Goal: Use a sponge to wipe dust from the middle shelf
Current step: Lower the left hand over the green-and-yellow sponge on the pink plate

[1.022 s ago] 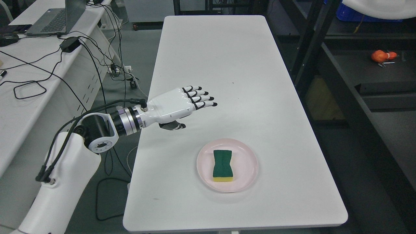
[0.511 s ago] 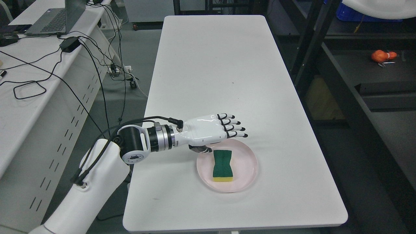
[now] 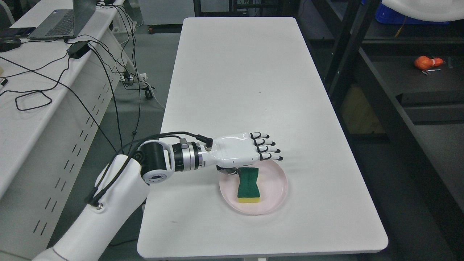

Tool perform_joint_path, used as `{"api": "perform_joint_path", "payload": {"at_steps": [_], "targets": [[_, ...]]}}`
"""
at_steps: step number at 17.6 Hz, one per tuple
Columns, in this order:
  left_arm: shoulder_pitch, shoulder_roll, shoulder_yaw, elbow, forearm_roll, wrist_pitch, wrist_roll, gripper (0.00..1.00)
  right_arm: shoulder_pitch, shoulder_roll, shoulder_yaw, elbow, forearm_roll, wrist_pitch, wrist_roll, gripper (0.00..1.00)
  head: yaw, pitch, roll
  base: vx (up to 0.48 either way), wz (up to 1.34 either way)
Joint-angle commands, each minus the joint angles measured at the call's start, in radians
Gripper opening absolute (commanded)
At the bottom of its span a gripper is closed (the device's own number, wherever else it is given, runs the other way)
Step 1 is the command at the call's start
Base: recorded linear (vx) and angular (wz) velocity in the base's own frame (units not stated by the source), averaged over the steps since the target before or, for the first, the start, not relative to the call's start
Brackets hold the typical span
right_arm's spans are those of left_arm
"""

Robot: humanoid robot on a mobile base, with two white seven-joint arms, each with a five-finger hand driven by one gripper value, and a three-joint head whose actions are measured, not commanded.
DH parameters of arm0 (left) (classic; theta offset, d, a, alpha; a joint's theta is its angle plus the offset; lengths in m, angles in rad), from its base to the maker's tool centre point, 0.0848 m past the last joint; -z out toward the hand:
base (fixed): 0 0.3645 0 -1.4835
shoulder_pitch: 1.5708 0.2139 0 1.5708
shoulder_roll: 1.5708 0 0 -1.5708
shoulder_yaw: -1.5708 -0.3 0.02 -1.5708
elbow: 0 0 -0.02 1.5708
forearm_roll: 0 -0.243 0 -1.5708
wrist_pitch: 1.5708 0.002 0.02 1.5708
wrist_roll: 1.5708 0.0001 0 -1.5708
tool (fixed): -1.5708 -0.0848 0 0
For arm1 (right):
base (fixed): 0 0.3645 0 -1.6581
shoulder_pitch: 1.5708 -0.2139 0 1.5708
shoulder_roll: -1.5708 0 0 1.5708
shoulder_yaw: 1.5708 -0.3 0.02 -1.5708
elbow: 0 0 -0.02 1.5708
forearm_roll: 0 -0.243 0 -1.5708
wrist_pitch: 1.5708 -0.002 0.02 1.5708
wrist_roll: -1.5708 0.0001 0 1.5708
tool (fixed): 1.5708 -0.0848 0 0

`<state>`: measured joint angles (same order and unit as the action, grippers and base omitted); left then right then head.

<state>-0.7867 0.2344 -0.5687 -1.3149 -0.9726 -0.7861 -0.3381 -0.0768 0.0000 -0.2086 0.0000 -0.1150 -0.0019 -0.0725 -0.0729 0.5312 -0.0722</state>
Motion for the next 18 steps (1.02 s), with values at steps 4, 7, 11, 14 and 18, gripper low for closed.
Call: {"api": "perform_joint_path", "payload": {"at_steps": [4, 7, 11, 14, 18], "targets": [[-0.008, -0.001, -0.086, 0.0, -0.043, 0.001, -0.001, 0.97, 0.0, -0.017, 0.0, -0.017, 0.0, 0.072, 0.0, 1.0, 0.0, 0.0, 0.0, 0.0, 0.0], [-0.008, -0.001, -0.088, 0.0, -0.051, 0.001, -0.001, 0.97, 0.0, -0.017, 0.0, -0.017, 0.0, 0.072, 0.0, 1.0, 0.0, 0.0, 0.0, 0.0, 0.0], [-0.006, 0.0, -0.088, -0.004, -0.066, 0.001, -0.001, 0.97, 0.0, -0.017, 0.0, -0.017, 0.0, 0.072, 0.0, 1.0, 0.0, 0.0, 0.0, 0.0, 0.0], [-0.016, 0.0, -0.079, -0.035, -0.067, 0.001, -0.001, 0.97, 0.0, -0.017, 0.0, -0.017, 0.0, 0.072, 0.0, 1.0, 0.0, 0.0, 0.0, 0.0, 0.0], [-0.016, 0.036, -0.083, -0.113, -0.063, 0.001, -0.074, 0.97, 0.0, -0.017, 0.0, -0.017, 0.0, 0.072, 0.0, 1.0, 0.0, 0.0, 0.0, 0.0, 0.0]]}}
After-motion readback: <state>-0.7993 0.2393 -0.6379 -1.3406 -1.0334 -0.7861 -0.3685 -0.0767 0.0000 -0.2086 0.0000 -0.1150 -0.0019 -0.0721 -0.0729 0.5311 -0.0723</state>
